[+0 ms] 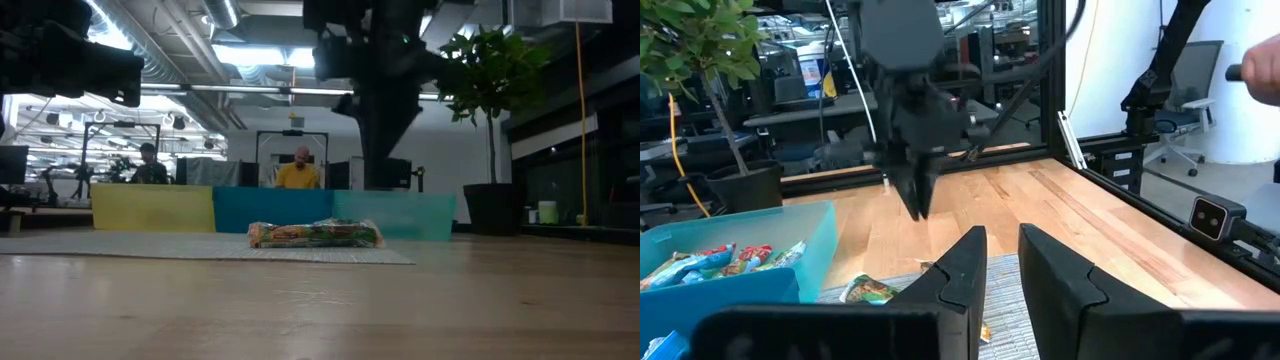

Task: Pick and place Granola Bars by type
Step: Put the bottom orange granola bar into the yellow bin

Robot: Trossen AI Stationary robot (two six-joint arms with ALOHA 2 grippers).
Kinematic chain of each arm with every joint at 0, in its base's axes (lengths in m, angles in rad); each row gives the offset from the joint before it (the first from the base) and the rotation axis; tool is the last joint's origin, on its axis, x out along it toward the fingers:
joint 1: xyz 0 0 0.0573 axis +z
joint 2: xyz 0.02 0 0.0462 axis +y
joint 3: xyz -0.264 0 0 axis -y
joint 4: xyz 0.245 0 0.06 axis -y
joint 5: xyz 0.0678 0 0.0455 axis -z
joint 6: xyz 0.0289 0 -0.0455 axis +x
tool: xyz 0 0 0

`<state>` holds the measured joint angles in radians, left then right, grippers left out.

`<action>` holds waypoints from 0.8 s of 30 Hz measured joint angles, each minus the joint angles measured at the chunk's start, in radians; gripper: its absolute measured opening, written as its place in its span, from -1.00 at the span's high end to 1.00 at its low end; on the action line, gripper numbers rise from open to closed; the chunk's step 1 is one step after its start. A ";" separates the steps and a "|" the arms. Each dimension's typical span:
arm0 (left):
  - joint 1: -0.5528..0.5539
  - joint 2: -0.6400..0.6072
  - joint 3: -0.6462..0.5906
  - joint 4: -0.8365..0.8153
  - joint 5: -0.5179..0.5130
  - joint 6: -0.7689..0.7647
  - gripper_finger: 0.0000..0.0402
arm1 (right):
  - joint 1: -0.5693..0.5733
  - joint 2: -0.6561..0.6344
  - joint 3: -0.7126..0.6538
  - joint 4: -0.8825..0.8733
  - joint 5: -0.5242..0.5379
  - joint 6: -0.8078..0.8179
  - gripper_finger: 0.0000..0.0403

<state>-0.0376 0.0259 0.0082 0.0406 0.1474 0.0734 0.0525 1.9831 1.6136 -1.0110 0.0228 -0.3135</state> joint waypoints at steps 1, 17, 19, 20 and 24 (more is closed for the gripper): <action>0.000 0.000 0.000 0.000 0.000 0.000 0.73 | 0.003 0.000 -0.019 0.017 0.000 0.012 0.78; 0.000 0.000 0.000 0.000 0.000 0.000 0.73 | 0.022 0.000 -0.098 0.210 -0.078 0.045 0.21; 0.000 0.000 0.000 0.000 0.000 0.000 0.73 | 0.022 0.000 -0.098 0.216 -0.078 0.048 0.09; 0.000 0.000 0.000 0.000 0.000 0.000 0.72 | 0.022 0.000 -0.098 0.222 -0.079 0.048 0.03; 0.000 0.000 0.000 0.000 0.000 0.000 0.71 | 0.023 0.005 -0.098 0.251 -0.079 0.051 -0.15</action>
<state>-0.0376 0.0261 0.0082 0.0406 0.1474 0.0734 0.0751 1.9880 1.5154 -0.7597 -0.0566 -0.2624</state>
